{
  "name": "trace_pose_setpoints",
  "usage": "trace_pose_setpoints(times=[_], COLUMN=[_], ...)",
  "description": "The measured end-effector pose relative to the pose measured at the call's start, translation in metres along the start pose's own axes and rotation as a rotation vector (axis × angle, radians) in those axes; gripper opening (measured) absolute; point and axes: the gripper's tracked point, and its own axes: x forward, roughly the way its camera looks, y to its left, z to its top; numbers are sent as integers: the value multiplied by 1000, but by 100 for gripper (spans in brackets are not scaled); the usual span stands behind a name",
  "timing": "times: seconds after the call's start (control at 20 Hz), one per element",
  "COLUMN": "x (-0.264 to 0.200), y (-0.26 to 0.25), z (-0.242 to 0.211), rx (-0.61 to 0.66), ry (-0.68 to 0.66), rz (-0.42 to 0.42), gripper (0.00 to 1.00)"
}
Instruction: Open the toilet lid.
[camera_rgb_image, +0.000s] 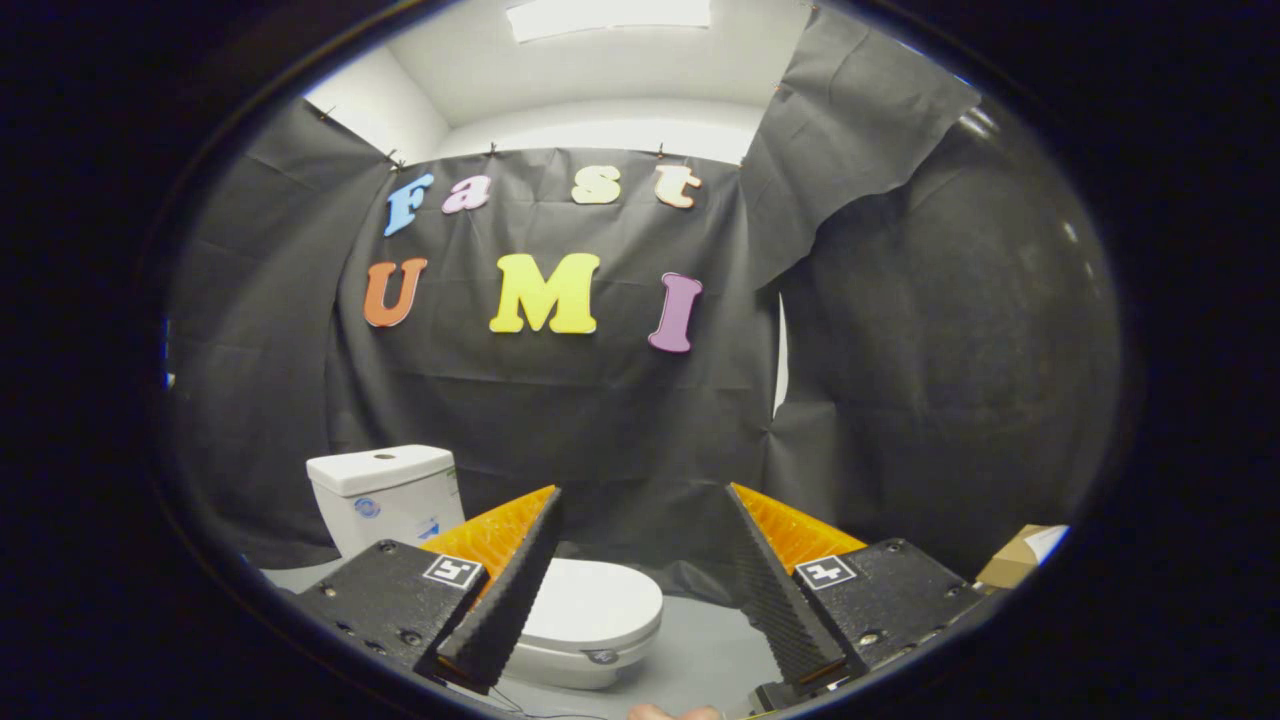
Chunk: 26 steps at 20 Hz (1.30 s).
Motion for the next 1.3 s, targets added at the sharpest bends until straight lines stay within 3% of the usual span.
trace_pose_setpoints(times=[0.75, 1.3], x=[7, 37], y=[19, 44], z=[-12, -90], rx=[-19, 81], ry=[1, 185], rz=[25, 44], gripper=[99, 98])
